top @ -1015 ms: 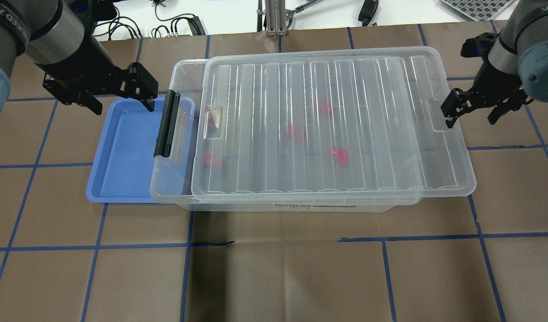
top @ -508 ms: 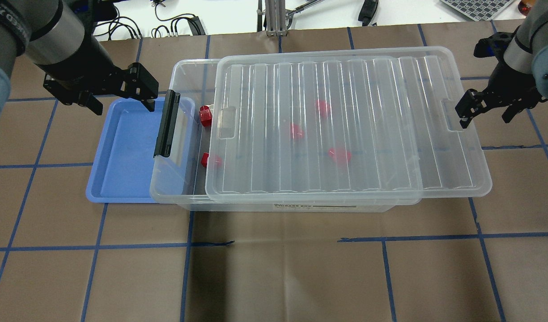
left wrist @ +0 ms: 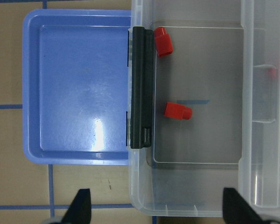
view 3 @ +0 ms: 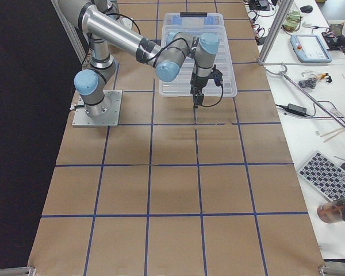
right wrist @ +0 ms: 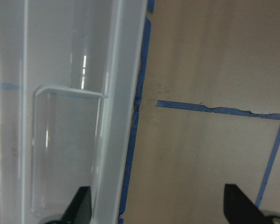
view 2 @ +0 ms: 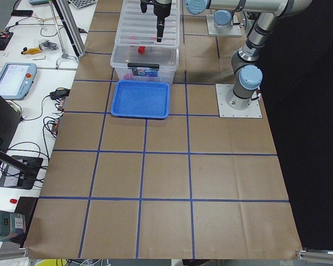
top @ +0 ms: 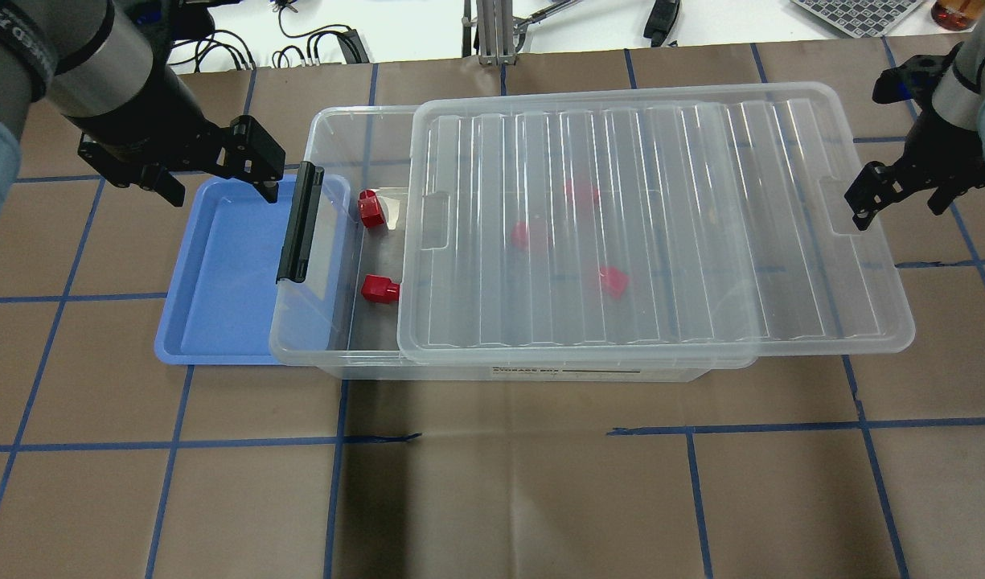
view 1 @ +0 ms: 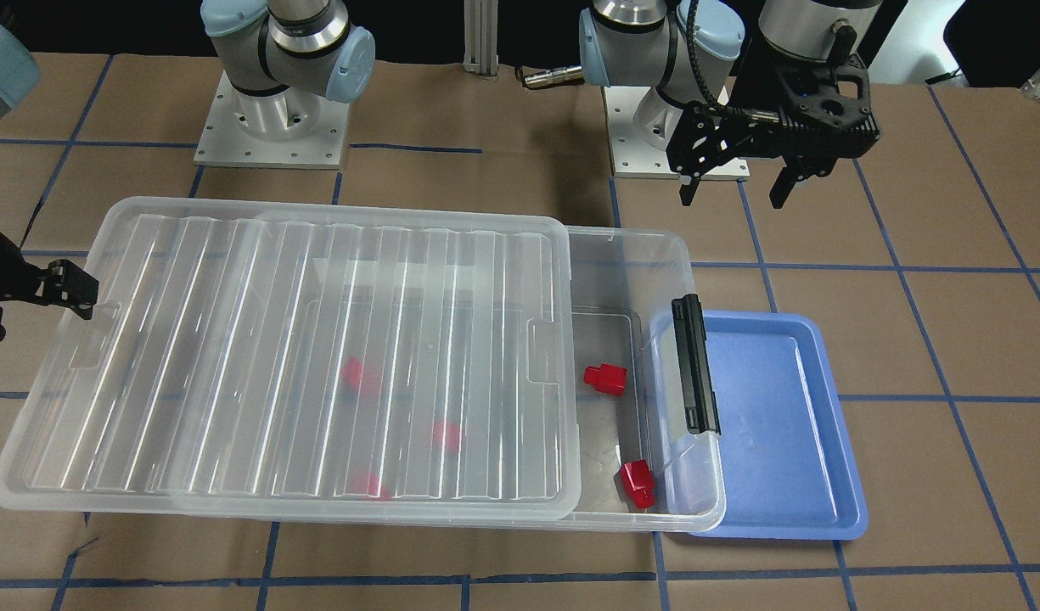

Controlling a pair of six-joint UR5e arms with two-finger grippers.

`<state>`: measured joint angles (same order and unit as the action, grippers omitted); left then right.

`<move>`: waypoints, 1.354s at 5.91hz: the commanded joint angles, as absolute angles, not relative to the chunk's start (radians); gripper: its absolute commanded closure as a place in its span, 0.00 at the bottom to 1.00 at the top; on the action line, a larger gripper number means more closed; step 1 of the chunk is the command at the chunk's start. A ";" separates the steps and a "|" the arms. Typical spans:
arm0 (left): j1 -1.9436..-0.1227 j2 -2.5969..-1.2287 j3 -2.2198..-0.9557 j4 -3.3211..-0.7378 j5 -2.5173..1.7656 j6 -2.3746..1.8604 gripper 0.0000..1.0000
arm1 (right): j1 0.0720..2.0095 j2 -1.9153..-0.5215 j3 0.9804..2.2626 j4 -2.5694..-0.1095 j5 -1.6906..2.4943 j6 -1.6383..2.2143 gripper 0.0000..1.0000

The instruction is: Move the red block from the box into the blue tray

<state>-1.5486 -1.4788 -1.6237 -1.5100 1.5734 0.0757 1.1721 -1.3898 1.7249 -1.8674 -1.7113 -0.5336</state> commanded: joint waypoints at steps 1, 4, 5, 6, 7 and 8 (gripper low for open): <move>-1.566 -1.474 -1.655 -1.523 1.577 0.247 0.02 | 1.154 -1.388 1.723 -1.891 -1.715 -0.572 0.00; -1.594 -1.440 -1.773 -1.519 1.568 0.720 0.02 | 1.154 -1.393 1.686 -1.890 -1.713 -0.565 0.00; -1.615 -1.451 -1.773 -1.514 1.580 0.909 0.02 | 1.155 -1.407 1.622 -1.882 -1.715 -0.555 0.00; -1.609 -1.463 -1.776 -1.503 1.583 1.103 0.02 | 1.166 -1.414 1.538 -1.831 -1.712 -0.549 0.00; -1.609 -1.489 -1.772 -1.462 1.582 1.256 0.02 | 1.179 -1.422 1.443 -1.704 -1.700 -0.464 0.00; -1.614 -1.537 -1.749 -1.427 1.578 1.323 0.02 | 1.228 -1.433 1.372 -1.586 -1.668 -0.365 0.00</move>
<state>-1.6108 -1.4996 -1.7645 -1.4593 1.5805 1.2319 1.1918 -1.4228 1.4464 -1.6951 -1.6919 -0.4498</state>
